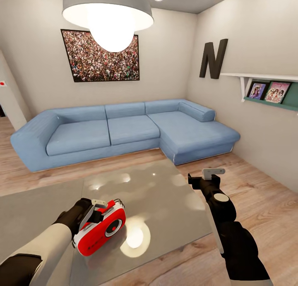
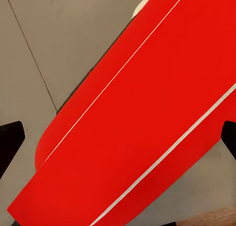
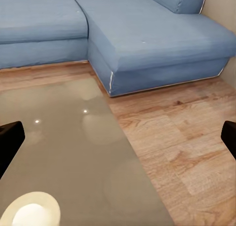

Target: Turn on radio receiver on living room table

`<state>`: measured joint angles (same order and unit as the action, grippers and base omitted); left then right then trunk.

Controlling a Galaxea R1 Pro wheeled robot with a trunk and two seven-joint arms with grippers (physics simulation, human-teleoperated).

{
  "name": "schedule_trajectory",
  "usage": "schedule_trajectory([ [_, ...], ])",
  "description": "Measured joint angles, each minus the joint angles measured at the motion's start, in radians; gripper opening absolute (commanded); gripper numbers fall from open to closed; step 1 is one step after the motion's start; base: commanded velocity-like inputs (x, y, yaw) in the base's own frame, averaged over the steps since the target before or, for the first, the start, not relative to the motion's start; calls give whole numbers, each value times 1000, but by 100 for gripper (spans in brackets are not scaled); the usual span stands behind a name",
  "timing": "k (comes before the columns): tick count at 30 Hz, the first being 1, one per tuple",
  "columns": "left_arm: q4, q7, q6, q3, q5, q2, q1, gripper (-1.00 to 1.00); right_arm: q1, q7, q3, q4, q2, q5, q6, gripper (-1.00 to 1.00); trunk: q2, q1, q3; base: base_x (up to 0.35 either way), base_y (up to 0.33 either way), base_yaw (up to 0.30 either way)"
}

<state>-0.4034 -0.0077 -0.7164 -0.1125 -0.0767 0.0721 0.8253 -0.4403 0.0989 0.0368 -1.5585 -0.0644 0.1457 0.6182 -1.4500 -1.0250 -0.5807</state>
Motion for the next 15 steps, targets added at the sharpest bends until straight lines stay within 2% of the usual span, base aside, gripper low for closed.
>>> schedule_trajectory([
  [15,0,0,0,-1,0,0,0,100,0,0,0,0,0,0,0,100,0,0,0,0,0,0],
])
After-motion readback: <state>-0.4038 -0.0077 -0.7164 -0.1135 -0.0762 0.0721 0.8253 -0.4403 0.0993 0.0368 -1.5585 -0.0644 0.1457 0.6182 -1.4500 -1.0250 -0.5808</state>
